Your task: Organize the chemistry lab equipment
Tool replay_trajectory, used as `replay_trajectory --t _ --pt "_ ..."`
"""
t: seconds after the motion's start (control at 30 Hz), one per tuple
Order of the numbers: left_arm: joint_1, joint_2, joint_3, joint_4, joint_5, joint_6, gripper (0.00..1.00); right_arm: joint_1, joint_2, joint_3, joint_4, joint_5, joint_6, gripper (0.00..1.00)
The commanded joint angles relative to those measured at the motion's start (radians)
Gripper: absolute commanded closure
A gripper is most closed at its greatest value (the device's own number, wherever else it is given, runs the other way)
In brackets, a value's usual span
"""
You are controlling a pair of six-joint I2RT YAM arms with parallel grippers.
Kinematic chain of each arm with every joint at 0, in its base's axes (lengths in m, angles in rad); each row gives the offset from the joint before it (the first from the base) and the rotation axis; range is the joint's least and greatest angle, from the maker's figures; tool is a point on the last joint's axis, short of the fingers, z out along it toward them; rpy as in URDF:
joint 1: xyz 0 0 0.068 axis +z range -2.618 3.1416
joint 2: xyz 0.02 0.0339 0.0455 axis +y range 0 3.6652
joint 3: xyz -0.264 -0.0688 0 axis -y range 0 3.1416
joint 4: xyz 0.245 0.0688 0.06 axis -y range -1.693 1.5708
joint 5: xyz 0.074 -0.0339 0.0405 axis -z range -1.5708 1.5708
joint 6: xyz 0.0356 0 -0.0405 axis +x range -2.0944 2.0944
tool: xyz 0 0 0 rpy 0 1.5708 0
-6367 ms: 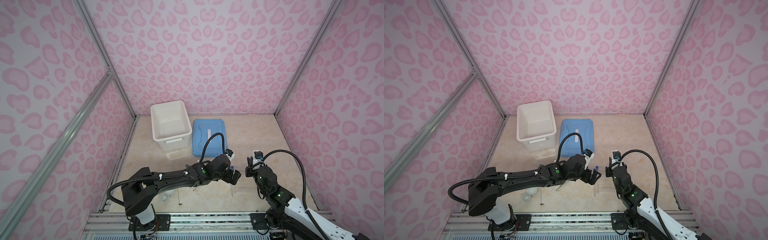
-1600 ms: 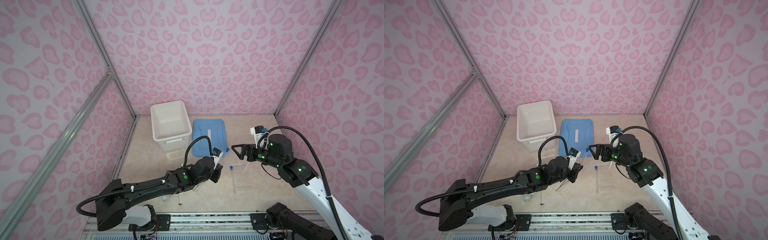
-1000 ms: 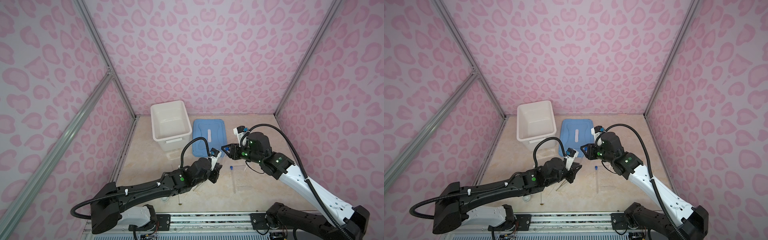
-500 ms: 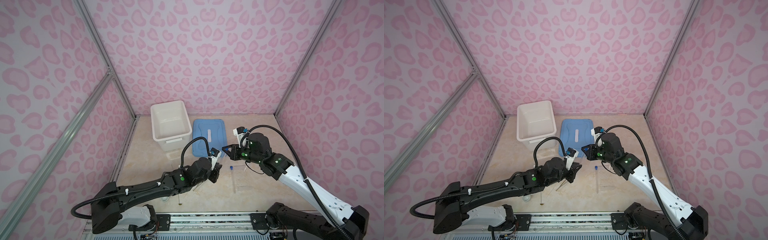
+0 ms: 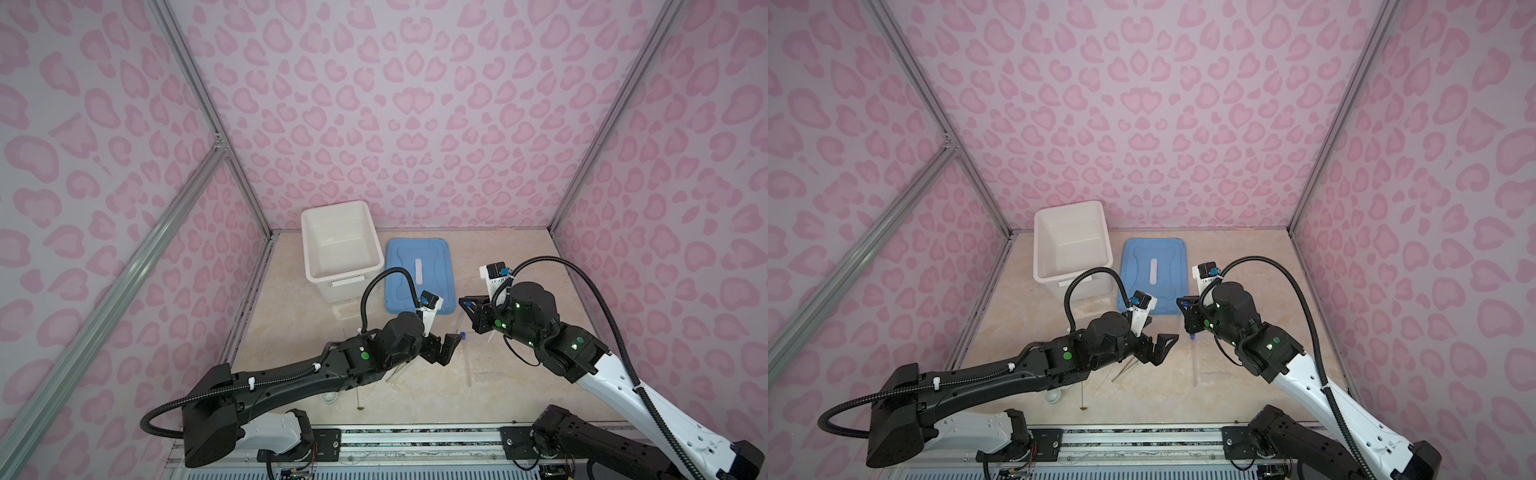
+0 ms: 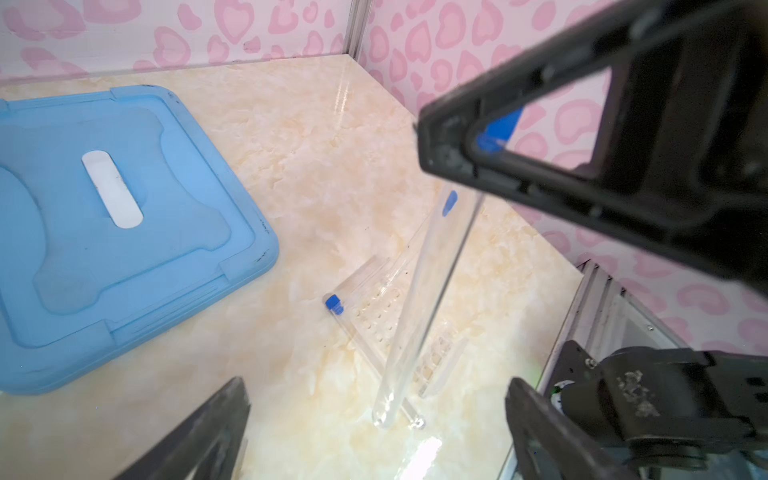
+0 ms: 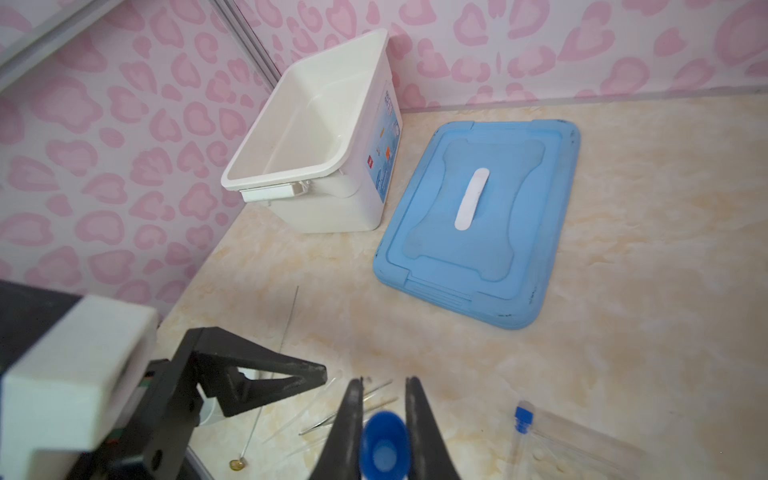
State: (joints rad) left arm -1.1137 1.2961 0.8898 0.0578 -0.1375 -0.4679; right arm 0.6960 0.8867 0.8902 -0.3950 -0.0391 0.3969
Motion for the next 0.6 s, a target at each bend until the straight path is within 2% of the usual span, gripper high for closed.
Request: replay_trajectory --t 0.0,0.13,0.3,0.57 --pt "0.0 -0.002 0.034 0.004 0.009 -0.115 0.02 0.047 -0.057 -0.048 -0.012 0.26 -0.126 0.87" --pt "0.0 0.022 0.046 -0.013 0.032 -0.161 0.02 0.104 -0.162 -0.138 0.025 0.421 -0.165 0.88" --pt "-0.001 0.08 0.074 -0.023 0.1 -0.164 0.02 0.135 -0.32 -0.275 0.073 0.567 -0.176 0.88" --pt "-0.009 0.155 0.117 -0.035 0.129 -0.163 0.02 0.135 -0.556 -0.442 0.11 0.682 -0.162 0.88"
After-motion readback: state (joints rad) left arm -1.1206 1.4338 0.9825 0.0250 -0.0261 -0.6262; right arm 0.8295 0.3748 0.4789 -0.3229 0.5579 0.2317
